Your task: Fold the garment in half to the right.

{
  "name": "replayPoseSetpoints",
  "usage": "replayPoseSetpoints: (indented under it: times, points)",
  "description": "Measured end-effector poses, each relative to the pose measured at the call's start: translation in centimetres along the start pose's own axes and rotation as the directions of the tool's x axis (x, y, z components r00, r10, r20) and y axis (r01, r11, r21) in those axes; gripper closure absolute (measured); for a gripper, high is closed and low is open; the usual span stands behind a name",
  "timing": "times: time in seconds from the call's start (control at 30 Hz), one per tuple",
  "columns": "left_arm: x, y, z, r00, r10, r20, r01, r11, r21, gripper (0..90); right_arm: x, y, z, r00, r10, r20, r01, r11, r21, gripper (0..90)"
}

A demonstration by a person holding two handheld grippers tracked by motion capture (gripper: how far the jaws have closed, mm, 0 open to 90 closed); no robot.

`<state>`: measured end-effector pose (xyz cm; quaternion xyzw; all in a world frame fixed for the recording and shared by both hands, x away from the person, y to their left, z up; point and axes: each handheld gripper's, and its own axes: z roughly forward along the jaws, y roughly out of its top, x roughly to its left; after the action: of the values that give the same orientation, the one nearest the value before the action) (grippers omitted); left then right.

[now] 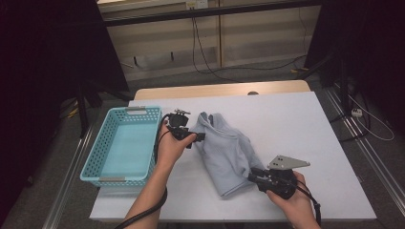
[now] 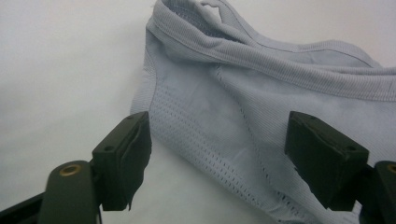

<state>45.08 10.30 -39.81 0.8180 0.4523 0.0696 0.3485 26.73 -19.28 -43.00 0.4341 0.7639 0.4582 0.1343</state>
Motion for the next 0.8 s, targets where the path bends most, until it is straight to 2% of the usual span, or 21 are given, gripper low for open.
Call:
replayPoseSetpoints:
  times: [0.07,0.2,0.33,0.43,0.47,0.63,0.73,0.8]
  points:
    - [0.0,-0.1,-0.2,0.9999,-0.008,0.008,0.008,1.0000,0.000,23.8,-0.1,0.0,-0.1,0.9999,0.009,-0.011,-0.009,0.9999,-0.006,58.6]
    - [-0.2,-0.3,-0.5,0.9999,0.014,0.007,-0.014,0.9999,-0.010,22.8,0.1,-0.1,-0.2,0.9999,-0.008,-0.006,0.009,0.9999,0.006,35.4]
    - [-0.3,-0.7,-0.4,0.9998,0.015,0.012,-0.015,0.9998,-0.010,21.9,0.6,0.0,0.1,0.9999,-0.011,-0.009,0.011,0.9999,0.004,23.5]
    - [-0.3,-0.8,-0.3,0.9996,0.023,0.013,-0.023,0.9997,-0.005,21.7,1.1,0.2,0.5,0.9992,-0.039,-0.001,0.039,0.9992,0.003,22.0]
    - [-0.3,-0.9,-0.3,0.9997,0.020,0.013,-0.019,0.9997,-0.017,21.5,1.2,0.3,0.6,0.9990,-0.044,0.003,0.044,0.9990,0.003,21.9]
    - [-0.2,-1.4,-0.2,0.9997,0.012,0.022,-0.012,0.9998,-0.013,20.9,1.0,1.0,1.1,0.9988,-0.039,0.031,0.039,0.9992,0.007,23.3]
    - [-0.1,-1.8,-0.5,0.9997,0.008,0.022,-0.007,0.9998,-0.017,20.2,0.6,1.6,1.2,0.9967,-0.036,0.072,0.035,0.9993,0.012,27.8]
    - [-0.1,-2.0,-0.7,0.9997,0.006,0.024,-0.006,0.9999,-0.012,20.0,0.3,2.1,1.2,0.9943,-0.037,0.100,0.038,0.9992,-0.010,31.6]
